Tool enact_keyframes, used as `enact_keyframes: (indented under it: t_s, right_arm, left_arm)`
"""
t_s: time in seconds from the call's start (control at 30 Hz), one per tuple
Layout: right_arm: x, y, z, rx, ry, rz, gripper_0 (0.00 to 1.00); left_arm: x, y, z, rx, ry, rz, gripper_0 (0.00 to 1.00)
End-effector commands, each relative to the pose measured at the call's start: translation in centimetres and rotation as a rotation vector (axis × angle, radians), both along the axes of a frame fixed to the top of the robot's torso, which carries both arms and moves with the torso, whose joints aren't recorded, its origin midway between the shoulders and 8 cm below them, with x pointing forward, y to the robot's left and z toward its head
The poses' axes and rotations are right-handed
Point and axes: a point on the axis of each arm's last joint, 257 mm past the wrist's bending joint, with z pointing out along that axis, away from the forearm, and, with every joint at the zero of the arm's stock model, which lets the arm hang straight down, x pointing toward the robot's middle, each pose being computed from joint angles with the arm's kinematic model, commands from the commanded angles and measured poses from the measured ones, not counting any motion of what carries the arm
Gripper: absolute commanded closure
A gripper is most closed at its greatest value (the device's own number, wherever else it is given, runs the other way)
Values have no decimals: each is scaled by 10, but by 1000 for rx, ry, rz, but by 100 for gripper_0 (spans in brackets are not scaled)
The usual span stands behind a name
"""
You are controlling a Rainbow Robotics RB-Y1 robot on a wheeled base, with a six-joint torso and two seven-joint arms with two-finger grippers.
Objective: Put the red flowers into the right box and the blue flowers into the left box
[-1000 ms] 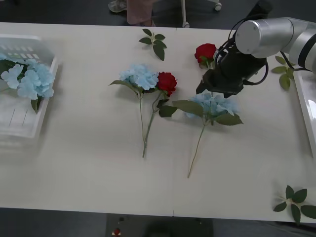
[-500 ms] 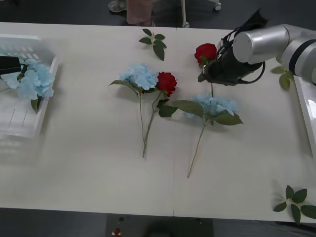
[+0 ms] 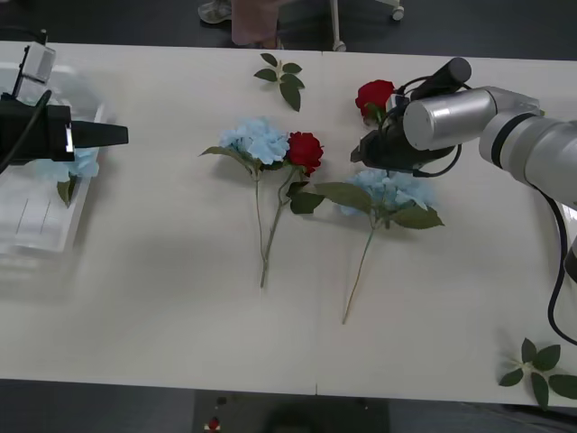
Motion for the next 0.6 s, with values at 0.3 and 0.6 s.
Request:
enact_keyframes:
  t_s: [0.3, 0.6]
  right_arm:
    - [11, -17, -3, -105, -64, 26, 100]
    - [16, -19, 6, -112, -83, 30, 100]
  left_arm:
    - [4, -58, -25, 72, -27, -25, 0]
    - [3, -98, -62, 121, -33, -5, 0]
